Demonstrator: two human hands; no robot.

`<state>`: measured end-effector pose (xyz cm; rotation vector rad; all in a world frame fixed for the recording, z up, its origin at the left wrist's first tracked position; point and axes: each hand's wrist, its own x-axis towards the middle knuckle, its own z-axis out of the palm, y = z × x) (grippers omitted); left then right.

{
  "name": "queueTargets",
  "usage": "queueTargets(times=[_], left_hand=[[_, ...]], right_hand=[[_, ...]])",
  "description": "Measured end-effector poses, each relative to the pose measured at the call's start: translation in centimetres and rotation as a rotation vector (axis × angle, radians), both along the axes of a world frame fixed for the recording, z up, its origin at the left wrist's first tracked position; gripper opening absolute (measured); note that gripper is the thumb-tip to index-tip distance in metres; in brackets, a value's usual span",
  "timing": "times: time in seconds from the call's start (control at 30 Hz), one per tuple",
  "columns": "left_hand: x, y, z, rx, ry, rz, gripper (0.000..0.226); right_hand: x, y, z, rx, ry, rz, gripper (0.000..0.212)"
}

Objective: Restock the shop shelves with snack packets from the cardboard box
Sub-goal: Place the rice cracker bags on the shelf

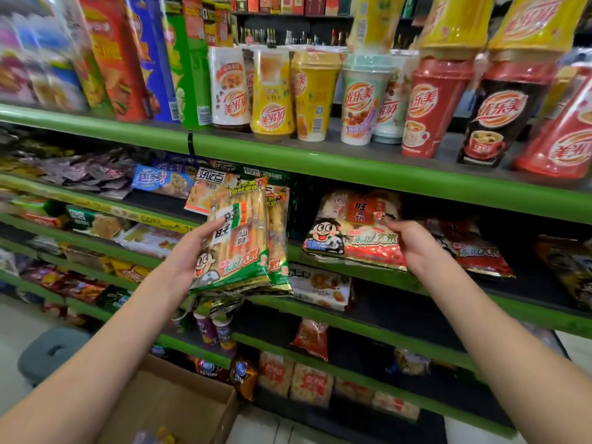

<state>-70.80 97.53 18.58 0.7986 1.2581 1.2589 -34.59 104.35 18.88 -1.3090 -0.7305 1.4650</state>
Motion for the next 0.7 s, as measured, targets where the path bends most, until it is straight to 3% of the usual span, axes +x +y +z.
queueTargets(times=[0.17, 0.27, 0.37, 0.47, 0.57, 0.7], left_hand=[[-1.5, 0.2, -0.7, -0.031, -0.041, -0.002, 0.018], [-2.1, 0.0, -0.9, -0.019, -0.032, 0.016, 0.013], [-3.4, -0.1, -1.8, -0.028, -0.054, 0.005, 0.021], [-3.8, -0.3, -2.5, -0.057, -0.100, -0.012, 0.042], [-3.1, -0.2, -3.1, -0.068, -0.083, -0.002, 0.024], [-1.4, 0.0, -3.1, -0.067, -0.047, 0.002, 0.012]], right_hand=[[-2.1, 5.0, -0.6, -0.006, -0.039, -0.060, 0.007], [-2.8, 6.9, -1.9, 0.024, -0.140, -0.013, 0.022], [-2.1, 8.1, -3.4, 0.087, -0.663, -0.030, 0.061], [-1.4, 8.2, -3.4, 0.127, -1.151, 0.006, 0.077], [-2.7, 7.6, -3.1, 0.222, -1.431, 0.202, 0.071], [-5.1, 6.5, -4.0, 0.298, -1.599, 0.625, 0.070]])
